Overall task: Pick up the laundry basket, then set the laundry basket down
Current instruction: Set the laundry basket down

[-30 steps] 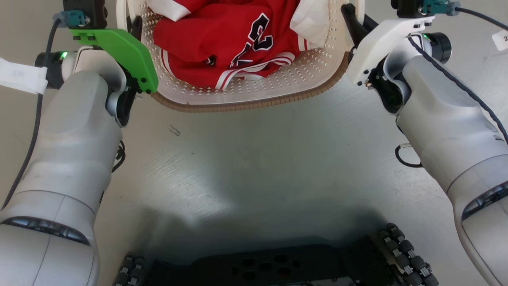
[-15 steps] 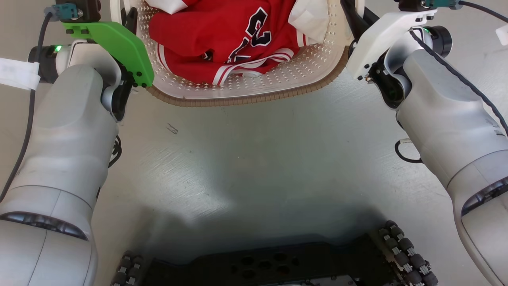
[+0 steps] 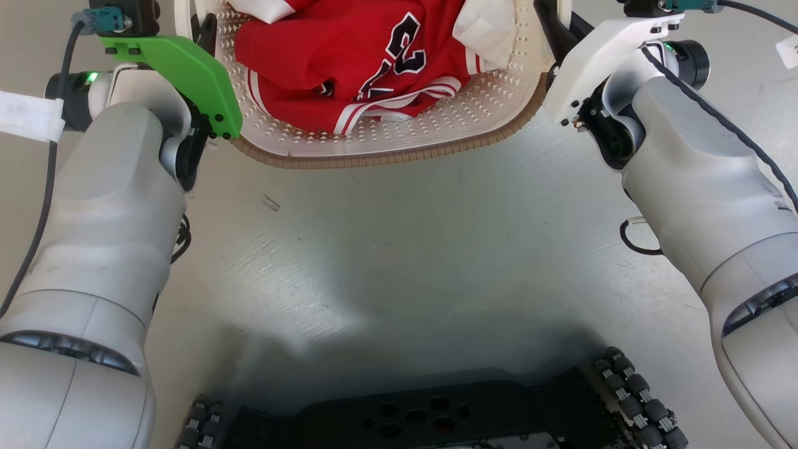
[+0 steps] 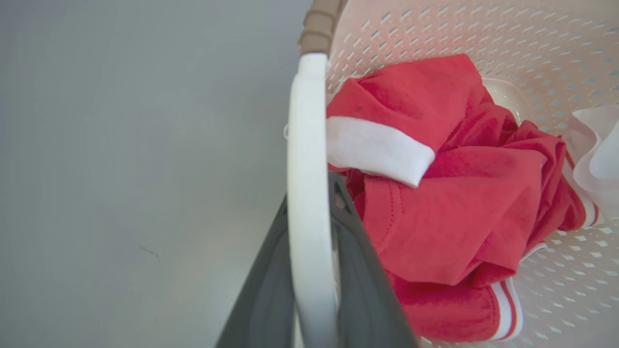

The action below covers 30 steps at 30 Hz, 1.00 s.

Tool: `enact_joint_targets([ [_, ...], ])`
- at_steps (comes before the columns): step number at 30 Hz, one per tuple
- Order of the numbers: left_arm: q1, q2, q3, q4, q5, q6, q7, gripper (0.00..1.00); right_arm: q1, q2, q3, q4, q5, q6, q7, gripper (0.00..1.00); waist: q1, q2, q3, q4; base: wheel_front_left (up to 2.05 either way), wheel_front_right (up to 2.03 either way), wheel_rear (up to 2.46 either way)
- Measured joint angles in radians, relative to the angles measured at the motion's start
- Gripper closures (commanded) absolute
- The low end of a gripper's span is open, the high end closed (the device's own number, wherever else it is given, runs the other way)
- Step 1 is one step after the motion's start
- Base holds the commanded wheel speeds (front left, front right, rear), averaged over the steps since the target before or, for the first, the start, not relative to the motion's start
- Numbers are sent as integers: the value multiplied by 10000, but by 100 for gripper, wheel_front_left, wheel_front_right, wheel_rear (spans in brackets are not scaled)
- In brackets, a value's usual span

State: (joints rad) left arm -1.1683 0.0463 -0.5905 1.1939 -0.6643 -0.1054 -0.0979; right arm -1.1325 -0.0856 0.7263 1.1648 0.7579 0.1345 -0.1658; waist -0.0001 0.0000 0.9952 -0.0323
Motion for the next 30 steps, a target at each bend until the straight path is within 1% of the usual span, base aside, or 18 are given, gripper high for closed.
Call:
enact_joint_targets([
  [7, -48, -52, -6, 88, -36, -84, 0, 100, -66, 27, 194, 73, -12, -4, 29, 100, 0, 0, -41, -2, 0, 0, 0],
  [8, -48, -52, -6, 88, -36, -84, 0, 59, -66, 27, 194, 73, -12, -4, 29, 7, 0, 0, -41, -2, 0, 0, 0],
  [9, -49, -86, 38, 121, -142, -88, 75, 0, -66, 23, 240, 69, -15, -4, 23, 0, 0, 0, -48, 0, 0, 0, 0],
  [11, -89, -90, -29, 90, -188, -119, 255, 0, -67, 12, 443, -23, -94, -12, 36, 0, 0, 0, -69, 6, 0, 0, 0],
  [12, -77, -94, -58, 90, -188, -176, 222, 0, -68, 8, 508, -38, -113, -33, 46, 0, 0, 0, -78, 10, 0, 0, 0],
  [20, -58, -132, -278, 23, -188, -184, 205, 0, -54, 40, 803, -295, -111, -38, 77, 0, 0, 0, -336, 42, 0, 0, 0],
  [30, 166, -138, -426, 35, -188, -190, -234, 0, 252, -40, 1012, -291, -44, -40, -15, 0, 0, 0, -973, 60, 0, 0, 0],
])
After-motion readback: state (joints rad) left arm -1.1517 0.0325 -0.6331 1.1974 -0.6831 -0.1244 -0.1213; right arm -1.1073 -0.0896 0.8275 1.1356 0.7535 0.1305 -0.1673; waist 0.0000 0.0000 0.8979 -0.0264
